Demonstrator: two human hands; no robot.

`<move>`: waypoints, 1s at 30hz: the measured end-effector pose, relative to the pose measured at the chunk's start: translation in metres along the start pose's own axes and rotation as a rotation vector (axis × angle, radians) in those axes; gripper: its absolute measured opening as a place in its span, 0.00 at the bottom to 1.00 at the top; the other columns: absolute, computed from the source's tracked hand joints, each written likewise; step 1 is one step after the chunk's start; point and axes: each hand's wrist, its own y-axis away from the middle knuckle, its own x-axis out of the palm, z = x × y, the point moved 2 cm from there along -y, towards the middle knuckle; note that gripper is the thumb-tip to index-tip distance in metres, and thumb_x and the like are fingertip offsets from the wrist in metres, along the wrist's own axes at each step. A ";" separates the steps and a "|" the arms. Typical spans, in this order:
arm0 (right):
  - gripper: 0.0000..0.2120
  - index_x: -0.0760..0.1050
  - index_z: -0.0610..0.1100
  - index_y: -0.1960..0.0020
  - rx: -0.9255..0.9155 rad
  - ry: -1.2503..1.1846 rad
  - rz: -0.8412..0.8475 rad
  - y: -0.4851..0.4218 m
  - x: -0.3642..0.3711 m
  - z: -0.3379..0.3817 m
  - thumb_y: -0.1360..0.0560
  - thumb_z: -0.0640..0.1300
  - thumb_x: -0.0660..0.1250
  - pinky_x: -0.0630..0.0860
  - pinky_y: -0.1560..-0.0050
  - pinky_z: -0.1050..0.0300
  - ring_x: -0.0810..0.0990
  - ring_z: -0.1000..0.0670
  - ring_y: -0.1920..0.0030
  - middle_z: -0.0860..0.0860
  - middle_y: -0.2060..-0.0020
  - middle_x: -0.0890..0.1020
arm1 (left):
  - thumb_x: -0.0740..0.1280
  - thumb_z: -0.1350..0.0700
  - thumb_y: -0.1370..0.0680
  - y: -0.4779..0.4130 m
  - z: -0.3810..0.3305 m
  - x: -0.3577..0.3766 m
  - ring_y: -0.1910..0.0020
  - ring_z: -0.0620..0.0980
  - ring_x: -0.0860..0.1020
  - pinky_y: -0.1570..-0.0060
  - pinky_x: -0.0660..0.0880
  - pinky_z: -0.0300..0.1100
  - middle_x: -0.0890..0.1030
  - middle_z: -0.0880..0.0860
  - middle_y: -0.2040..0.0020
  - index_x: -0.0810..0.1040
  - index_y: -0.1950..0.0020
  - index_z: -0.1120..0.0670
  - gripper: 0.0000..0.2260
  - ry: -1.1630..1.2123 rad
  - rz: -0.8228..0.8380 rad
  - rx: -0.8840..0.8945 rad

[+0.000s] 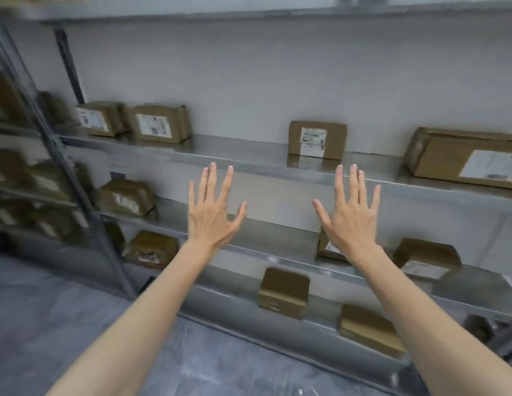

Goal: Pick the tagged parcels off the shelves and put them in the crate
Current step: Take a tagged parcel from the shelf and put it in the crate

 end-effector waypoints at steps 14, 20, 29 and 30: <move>0.39 0.45 0.46 0.18 0.009 -0.108 0.102 0.014 0.102 0.196 0.21 0.67 0.50 0.52 0.24 0.36 0.52 0.42 0.20 0.42 0.20 0.52 | 0.55 0.37 0.21 0.057 0.206 0.038 0.19 0.55 0.50 0.23 0.54 0.59 0.51 0.57 0.18 0.48 0.18 0.49 0.35 0.030 0.188 -0.107; 0.37 0.56 0.43 0.21 0.078 -0.081 0.152 0.057 0.145 0.196 0.22 0.63 0.56 0.57 0.24 0.40 0.58 0.42 0.22 0.41 0.22 0.61 | 0.55 0.38 0.21 0.089 0.205 0.098 0.19 0.54 0.52 0.24 0.56 0.59 0.54 0.56 0.18 0.51 0.18 0.50 0.34 0.142 0.275 -0.041; 0.28 0.67 0.44 0.28 0.139 -0.064 0.233 0.127 0.213 0.114 0.22 0.56 0.61 0.69 0.40 0.49 0.74 0.45 0.36 0.45 0.35 0.75 | 0.58 0.41 0.20 0.125 0.156 0.200 0.26 0.56 0.68 0.28 0.66 0.54 0.70 0.58 0.25 0.65 0.22 0.54 0.29 0.320 0.350 -0.053; 0.26 0.68 0.44 0.29 0.155 -0.061 0.250 0.135 0.223 0.100 0.22 0.56 0.61 0.69 0.41 0.50 0.74 0.45 0.38 0.45 0.36 0.75 | 0.58 0.42 0.20 0.132 0.149 0.213 0.29 0.57 0.71 0.31 0.68 0.53 0.73 0.58 0.28 0.67 0.24 0.55 0.28 0.347 0.353 -0.089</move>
